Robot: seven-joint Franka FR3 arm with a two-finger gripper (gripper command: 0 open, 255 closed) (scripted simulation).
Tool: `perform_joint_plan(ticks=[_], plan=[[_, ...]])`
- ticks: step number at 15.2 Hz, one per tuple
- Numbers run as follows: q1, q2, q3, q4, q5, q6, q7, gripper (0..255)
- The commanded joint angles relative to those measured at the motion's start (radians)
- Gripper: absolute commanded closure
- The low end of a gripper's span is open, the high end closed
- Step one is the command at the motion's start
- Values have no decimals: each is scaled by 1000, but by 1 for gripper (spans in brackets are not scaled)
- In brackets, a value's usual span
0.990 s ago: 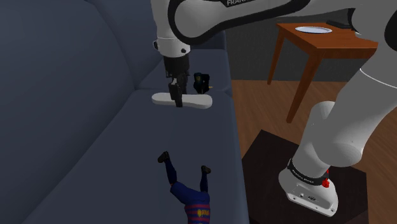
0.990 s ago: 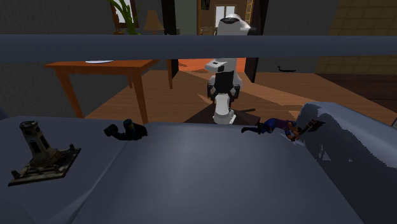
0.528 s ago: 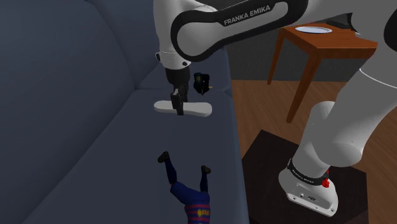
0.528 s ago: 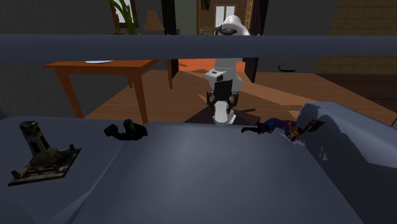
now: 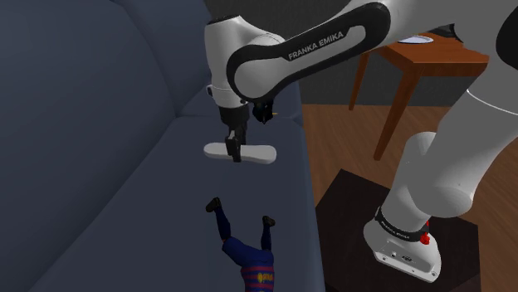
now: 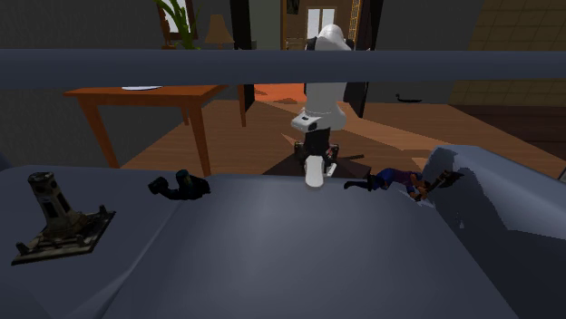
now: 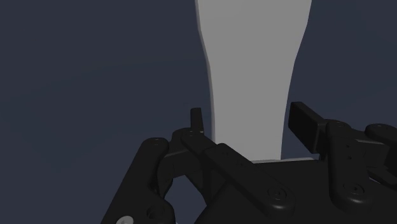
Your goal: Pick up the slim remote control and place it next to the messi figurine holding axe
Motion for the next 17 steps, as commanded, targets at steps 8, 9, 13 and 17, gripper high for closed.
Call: perform_joint_plan(ticks=[8, 9, 13, 17], plan=[[1, 39, 5, -82, -7, 120, 7, 255], [1, 44, 5, -90, -8, 134, 8, 255], [1, 67, 7, -122, -13, 188, 13, 255], [1, 94, 8, -150, -19, 243, 18, 255]])
